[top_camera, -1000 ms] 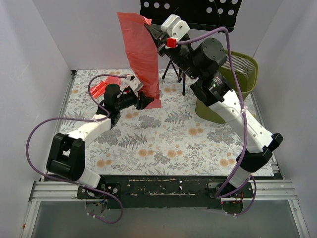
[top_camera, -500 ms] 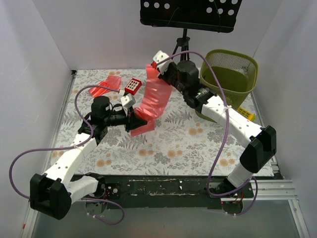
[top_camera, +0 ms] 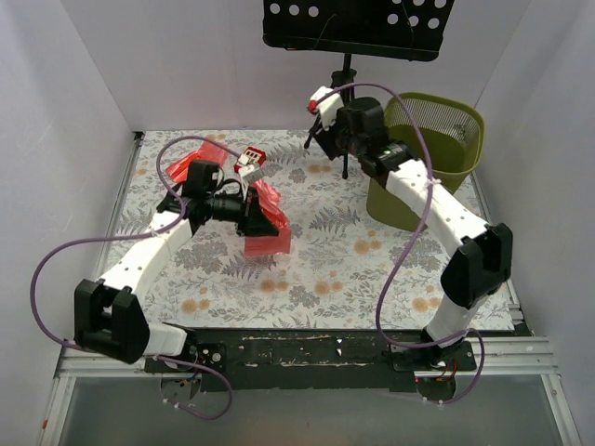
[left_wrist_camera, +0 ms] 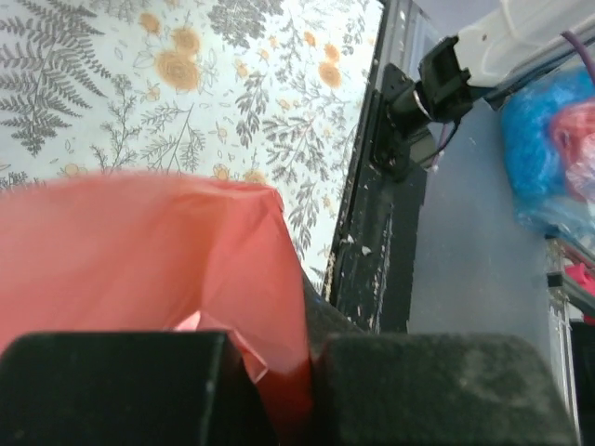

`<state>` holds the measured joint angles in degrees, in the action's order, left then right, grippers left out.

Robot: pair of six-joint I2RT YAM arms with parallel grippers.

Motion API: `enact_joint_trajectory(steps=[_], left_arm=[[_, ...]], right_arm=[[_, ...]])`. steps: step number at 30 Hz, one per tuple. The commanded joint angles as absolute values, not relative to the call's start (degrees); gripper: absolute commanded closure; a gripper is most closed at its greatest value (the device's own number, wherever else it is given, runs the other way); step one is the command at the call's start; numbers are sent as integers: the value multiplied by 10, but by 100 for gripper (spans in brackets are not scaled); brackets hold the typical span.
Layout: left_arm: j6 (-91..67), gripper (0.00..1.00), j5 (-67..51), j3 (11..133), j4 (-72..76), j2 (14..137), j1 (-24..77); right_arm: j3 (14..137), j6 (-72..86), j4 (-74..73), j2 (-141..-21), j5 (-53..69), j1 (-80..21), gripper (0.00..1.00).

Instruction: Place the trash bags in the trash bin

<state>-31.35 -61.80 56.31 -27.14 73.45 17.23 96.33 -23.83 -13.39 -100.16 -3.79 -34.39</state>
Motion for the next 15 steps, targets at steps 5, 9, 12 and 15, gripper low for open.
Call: enact_joint_trajectory(steps=[5,9,12,15], left_arm=[[-392,100,-840,801,-434,961,103],[-677,100,-886,754,-160,953,103],[-778,100,-898,753,-113,961,103],[-849,100,-899,748,-77,963,102]], right_arm=[[740,-381,-78,-714,315,-325,39],[607,-571,-87,-625,308,-399,39],[555,-651,-54,-608,295,-421,39],[565,-706,-71,-628,306,-438,39]])
